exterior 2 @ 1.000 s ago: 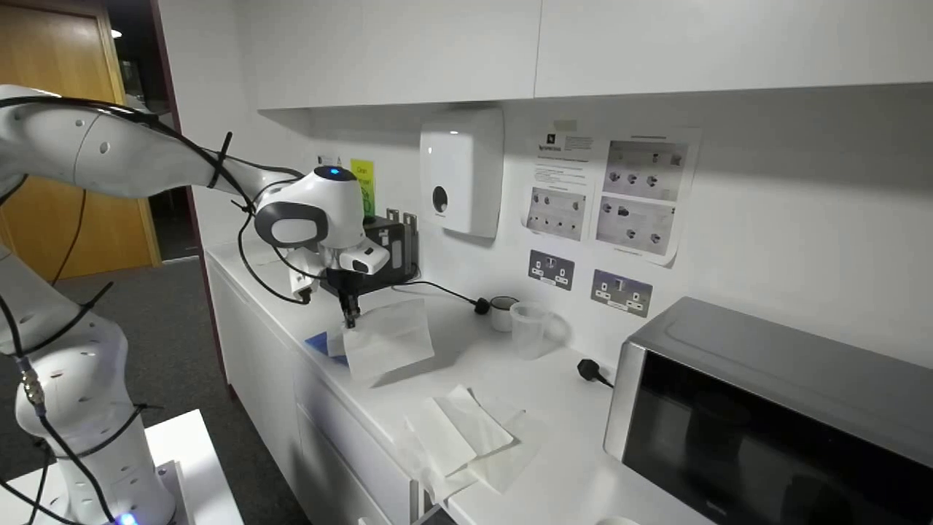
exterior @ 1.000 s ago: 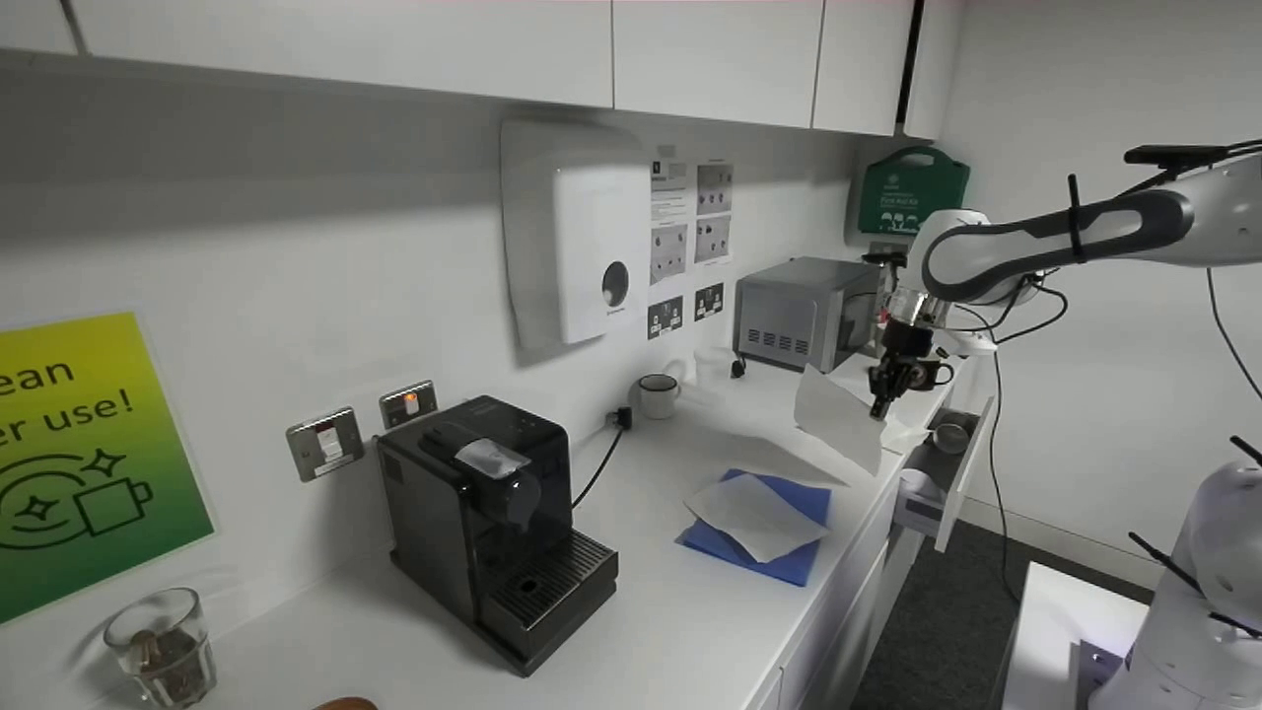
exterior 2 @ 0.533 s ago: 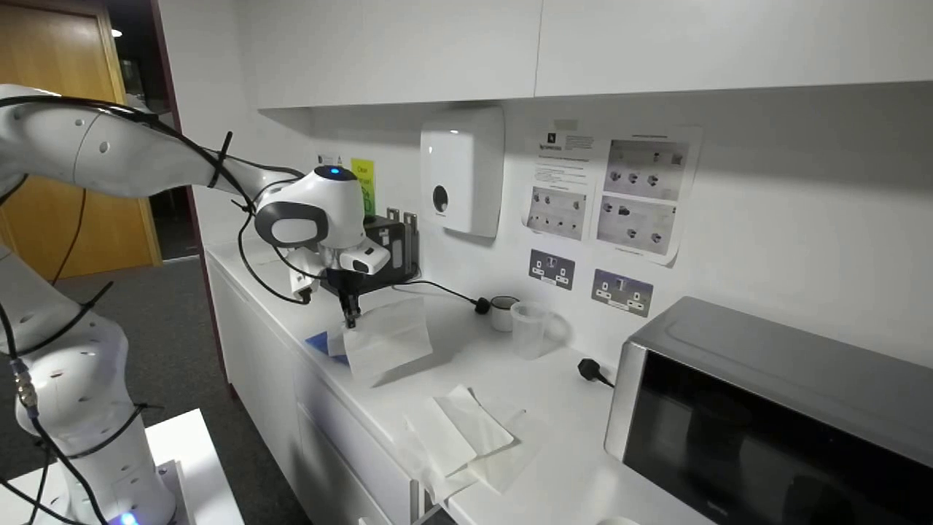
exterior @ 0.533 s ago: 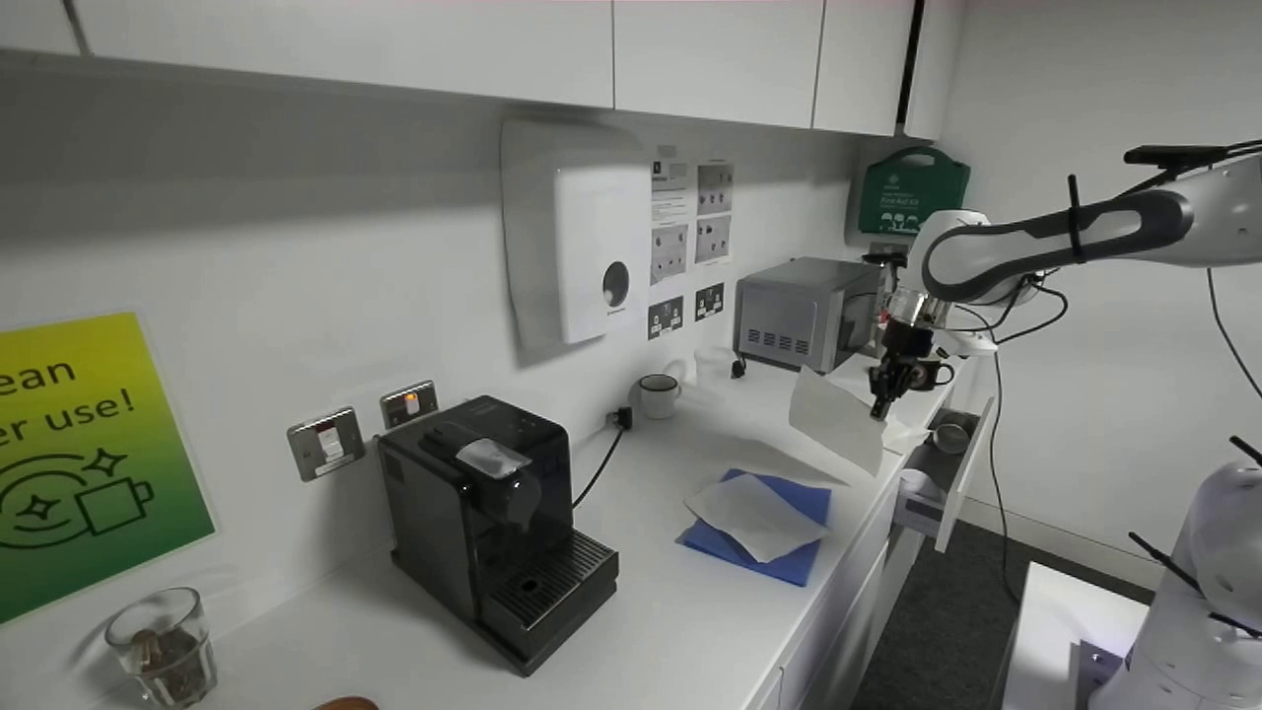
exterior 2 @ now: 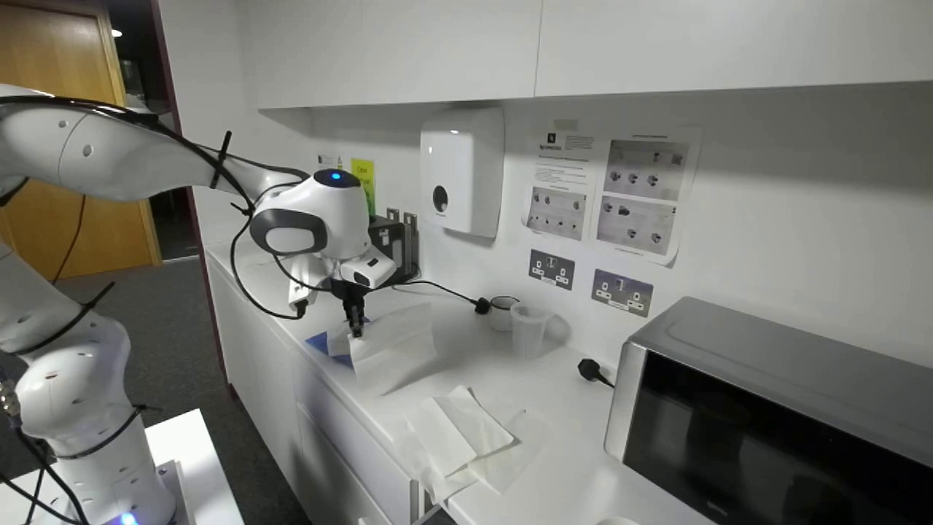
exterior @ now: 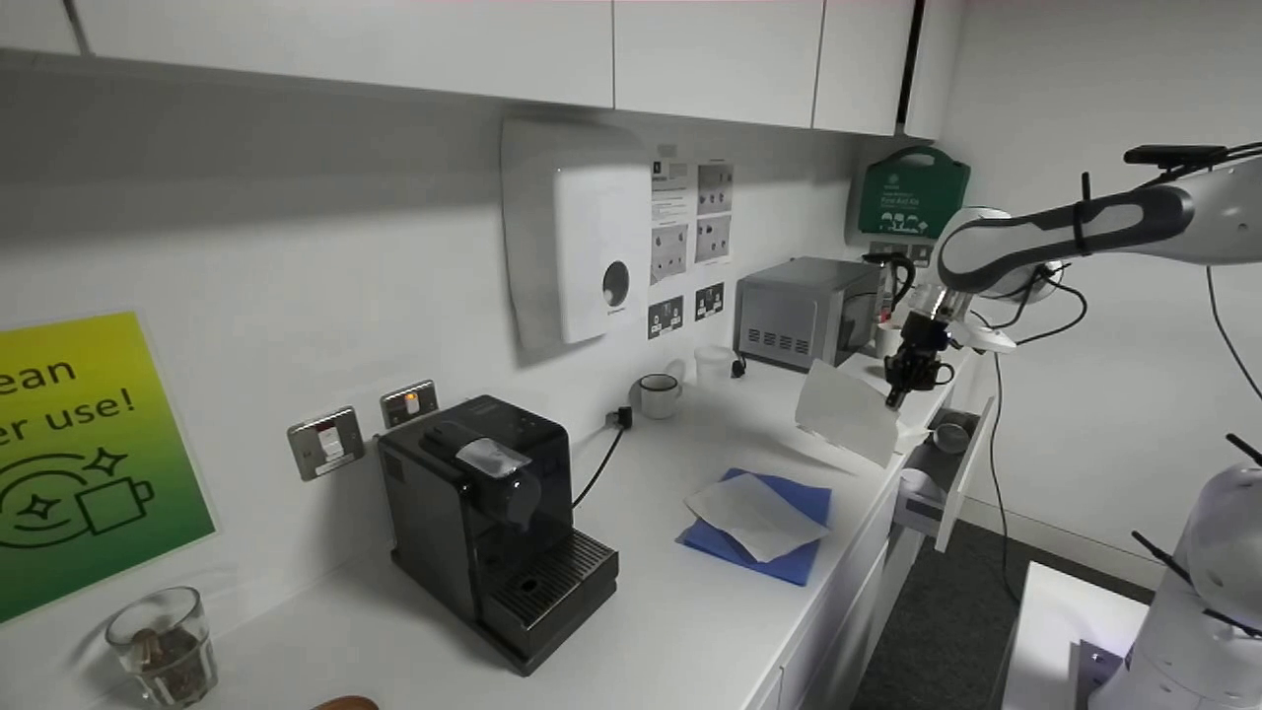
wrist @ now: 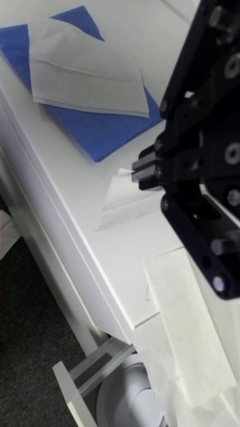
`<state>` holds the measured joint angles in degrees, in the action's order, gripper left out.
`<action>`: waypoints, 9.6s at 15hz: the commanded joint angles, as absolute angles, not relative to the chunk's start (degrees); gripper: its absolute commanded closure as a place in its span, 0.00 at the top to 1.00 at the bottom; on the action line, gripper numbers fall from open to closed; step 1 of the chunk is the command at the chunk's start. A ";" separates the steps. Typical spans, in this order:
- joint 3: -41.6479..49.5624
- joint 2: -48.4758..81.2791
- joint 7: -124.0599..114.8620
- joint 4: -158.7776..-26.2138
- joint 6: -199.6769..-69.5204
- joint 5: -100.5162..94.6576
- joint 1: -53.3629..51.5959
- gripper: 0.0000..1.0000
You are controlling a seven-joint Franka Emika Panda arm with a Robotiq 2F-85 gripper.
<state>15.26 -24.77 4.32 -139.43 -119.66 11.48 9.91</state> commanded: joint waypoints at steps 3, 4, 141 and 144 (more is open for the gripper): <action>20.52 -23.73 2.88 -136.92 -119.75 16.70 14.25 0.00; 21.30 -23.43 2.82 -136.67 -120.05 17.48 14.86 0.00; -11.04 -1.27 5.55 -133.13 -125.28 -21.97 -10.43 1.00; -11.06 0.71 5.75 -131.21 -125.20 -22.39 -10.68 1.00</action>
